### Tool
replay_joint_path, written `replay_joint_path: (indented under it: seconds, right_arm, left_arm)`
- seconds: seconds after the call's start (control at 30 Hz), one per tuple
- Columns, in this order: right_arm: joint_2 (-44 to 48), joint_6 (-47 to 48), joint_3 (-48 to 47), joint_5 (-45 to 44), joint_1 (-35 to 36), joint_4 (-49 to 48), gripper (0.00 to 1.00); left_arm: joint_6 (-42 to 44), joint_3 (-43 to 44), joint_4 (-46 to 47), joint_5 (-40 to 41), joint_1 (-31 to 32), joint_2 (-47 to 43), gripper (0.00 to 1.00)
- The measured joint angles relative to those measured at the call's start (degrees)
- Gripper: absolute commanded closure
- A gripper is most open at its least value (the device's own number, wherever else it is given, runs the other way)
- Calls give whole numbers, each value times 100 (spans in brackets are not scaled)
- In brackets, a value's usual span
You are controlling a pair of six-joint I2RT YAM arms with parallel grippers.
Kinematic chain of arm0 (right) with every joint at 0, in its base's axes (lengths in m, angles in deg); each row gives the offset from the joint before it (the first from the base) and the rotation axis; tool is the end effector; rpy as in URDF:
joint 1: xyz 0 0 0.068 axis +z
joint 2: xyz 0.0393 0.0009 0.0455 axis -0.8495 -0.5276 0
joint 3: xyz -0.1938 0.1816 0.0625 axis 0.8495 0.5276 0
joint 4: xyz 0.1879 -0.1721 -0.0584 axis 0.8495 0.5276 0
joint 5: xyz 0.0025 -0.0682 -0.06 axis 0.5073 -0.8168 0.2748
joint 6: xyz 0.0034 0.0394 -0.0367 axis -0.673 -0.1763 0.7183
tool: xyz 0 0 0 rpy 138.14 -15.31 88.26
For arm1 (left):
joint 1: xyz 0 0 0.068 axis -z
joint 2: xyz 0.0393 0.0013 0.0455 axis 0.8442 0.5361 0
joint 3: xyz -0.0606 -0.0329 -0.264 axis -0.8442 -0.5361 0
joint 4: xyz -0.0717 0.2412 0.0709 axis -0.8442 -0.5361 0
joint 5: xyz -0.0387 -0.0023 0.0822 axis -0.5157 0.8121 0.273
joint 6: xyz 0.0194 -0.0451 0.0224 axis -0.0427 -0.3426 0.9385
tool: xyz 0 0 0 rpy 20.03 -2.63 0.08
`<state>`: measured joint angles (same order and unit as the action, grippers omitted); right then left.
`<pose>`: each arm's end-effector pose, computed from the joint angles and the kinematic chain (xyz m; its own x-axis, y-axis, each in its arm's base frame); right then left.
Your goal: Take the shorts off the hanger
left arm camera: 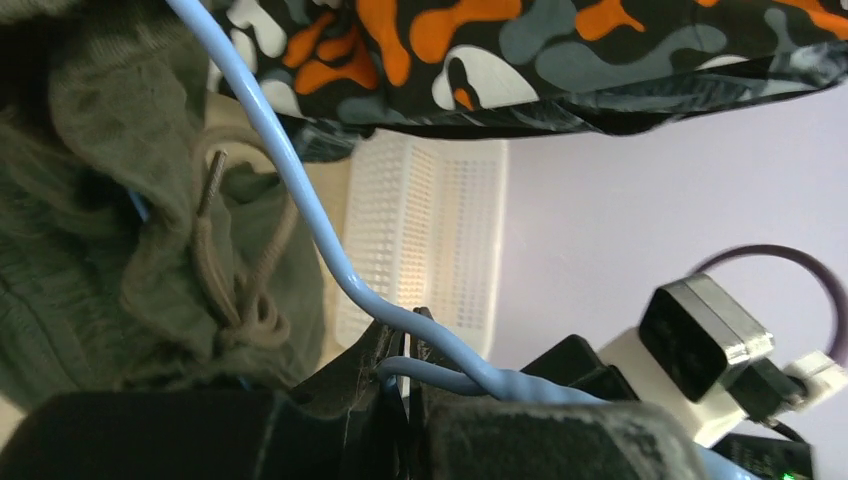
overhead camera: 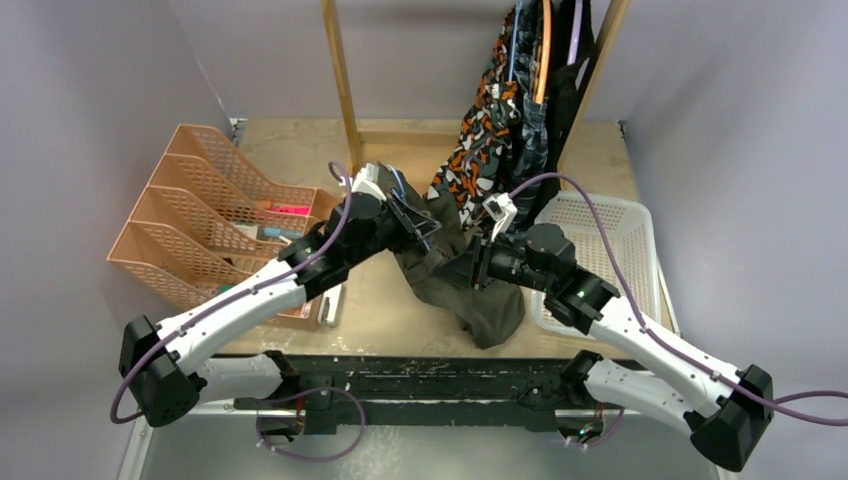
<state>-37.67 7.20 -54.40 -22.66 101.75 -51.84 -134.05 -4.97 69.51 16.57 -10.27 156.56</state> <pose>0.1470 0.1560 0.3241 -0.6046 0.2347 -0.7611 -0.6522 0.4026 0.6423 0.1886 -0.2009 0.3334 -0.7204 -0.6346 -0.2799 -0.0117 0.4146 -0.9099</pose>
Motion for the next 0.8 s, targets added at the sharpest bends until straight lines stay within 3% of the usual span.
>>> replay_joint_path:
  seconds: [0.1,0.37,0.6,0.8]
  right_arm:
    - [-11,26,-262,-24,-20,459,48]
    - [-101,365,-1510,-234,-26,1233,46]
    - [-986,568,-1880,-306,57,1475,49]
    - [-1606,824,-2197,-551,260,1937,59]
  left_arm:
    - [374,372,-713,286,-44,7,100]
    - [892,734,-1585,680,-74,17,100]
    - [901,824,-1904,732,-74,120,100]
    - [874,898,-2026,833,-74,125,100]
